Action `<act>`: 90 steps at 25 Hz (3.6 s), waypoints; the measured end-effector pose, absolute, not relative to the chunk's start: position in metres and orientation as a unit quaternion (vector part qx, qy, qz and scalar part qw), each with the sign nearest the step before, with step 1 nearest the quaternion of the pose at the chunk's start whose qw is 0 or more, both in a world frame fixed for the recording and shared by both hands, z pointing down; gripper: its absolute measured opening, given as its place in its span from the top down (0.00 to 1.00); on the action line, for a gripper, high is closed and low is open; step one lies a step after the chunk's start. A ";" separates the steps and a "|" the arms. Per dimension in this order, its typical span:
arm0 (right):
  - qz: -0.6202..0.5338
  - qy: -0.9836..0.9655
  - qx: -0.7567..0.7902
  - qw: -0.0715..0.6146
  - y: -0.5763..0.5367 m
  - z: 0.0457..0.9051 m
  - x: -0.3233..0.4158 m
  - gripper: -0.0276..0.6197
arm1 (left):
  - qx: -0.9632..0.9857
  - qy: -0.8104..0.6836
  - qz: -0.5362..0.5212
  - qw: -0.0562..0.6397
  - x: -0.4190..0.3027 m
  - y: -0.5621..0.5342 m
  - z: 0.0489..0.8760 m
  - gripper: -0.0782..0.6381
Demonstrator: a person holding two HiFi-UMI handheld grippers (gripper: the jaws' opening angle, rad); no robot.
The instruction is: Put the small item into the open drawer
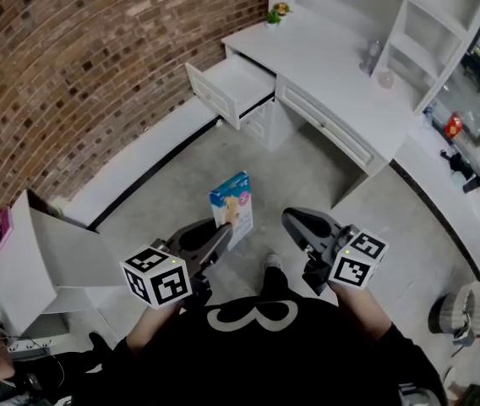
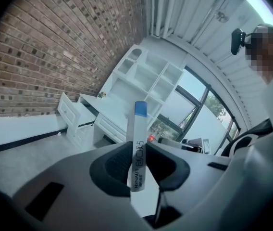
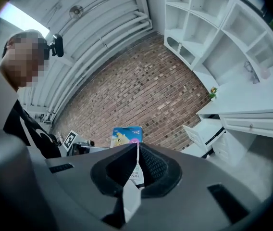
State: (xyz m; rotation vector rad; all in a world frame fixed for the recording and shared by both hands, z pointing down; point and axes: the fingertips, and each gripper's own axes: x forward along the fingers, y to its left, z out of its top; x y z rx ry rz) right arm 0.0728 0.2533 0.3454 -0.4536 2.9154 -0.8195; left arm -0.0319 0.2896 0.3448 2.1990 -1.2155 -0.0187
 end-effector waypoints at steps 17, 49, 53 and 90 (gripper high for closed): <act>-0.299 0.949 -0.101 0.015 0.056 0.373 0.092 0.94 | 0.815 -0.469 0.024 0.341 0.006 0.078 0.372 0.77; -0.275 0.944 -0.181 0.019 -0.108 0.369 0.074 0.94 | 0.834 -0.439 0.047 0.330 -0.039 -0.102 0.388 0.77; -0.282 0.940 -0.190 0.019 -0.147 0.370 0.053 0.94 | 0.829 -0.444 0.060 0.334 -0.066 -0.146 0.396 0.77; -0.309 0.913 -0.268 -0.006 -0.327 0.405 -0.002 0.94 | 0.777 -0.364 0.391 0.334 -0.166 -0.390 0.588 0.77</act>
